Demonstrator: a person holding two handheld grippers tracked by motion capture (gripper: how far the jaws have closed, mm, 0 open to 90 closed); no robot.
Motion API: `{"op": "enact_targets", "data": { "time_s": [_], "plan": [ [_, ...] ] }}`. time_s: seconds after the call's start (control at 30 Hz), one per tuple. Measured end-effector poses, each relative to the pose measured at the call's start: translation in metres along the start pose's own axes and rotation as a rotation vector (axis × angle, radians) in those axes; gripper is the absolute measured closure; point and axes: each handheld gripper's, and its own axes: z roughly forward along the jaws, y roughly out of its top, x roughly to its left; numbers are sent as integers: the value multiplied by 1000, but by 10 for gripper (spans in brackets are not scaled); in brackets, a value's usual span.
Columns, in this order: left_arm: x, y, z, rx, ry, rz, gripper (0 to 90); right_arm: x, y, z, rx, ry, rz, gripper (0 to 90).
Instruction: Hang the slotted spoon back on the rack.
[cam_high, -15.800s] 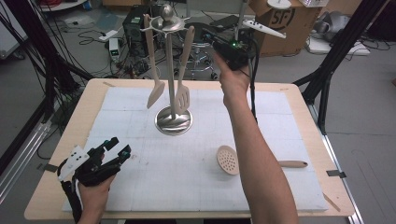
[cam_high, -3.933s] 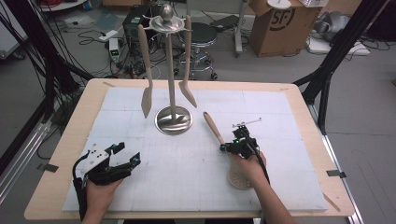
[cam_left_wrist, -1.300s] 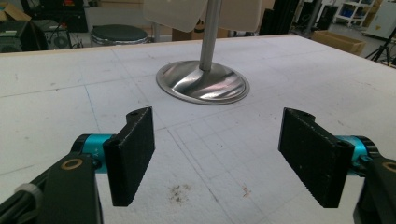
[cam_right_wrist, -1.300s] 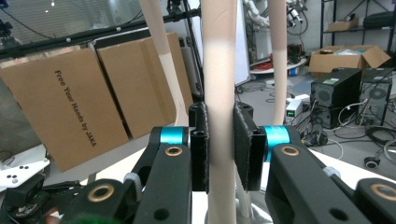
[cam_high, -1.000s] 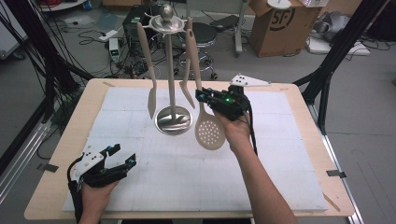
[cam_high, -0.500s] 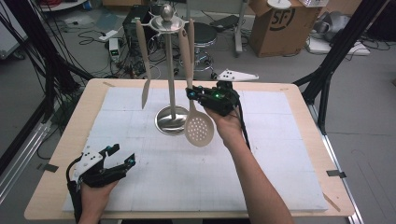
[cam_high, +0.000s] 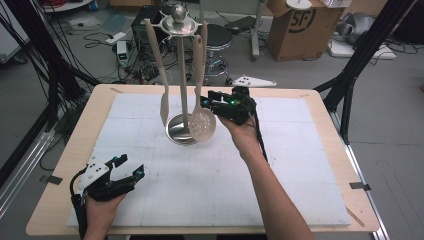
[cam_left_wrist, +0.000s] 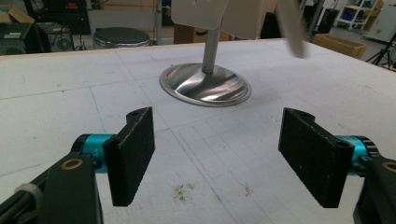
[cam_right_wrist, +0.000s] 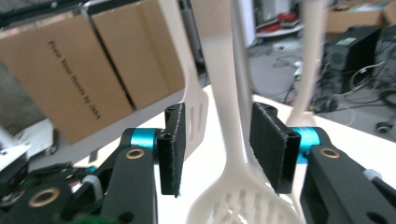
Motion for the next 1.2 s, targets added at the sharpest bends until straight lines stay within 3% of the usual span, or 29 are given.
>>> {"op": "enact_targets", "data": {
  "time_s": [0.23,0.3,0.4,0.83,1.0,1.2],
  "plan": [
    [-1,0,1,1,-7,2,273,-10,-12,-18,-31,-39,25,355],
    [-2,1,2,-2,-12,5,273,-10,-18,-24,-25,-29,0,324],
    [-4,1,5,-2,-22,10,270,-10,-30,-33,3,-54,-15,231],
    [-9,2,13,12,-41,24,269,-30,-78,-76,1,-122,66,226],
    [-11,2,14,7,-46,24,267,-31,-92,-87,-8,-134,74,218],
    [-12,3,17,-6,-80,18,257,-29,-109,-99,24,-159,49,215]
  ]
}}
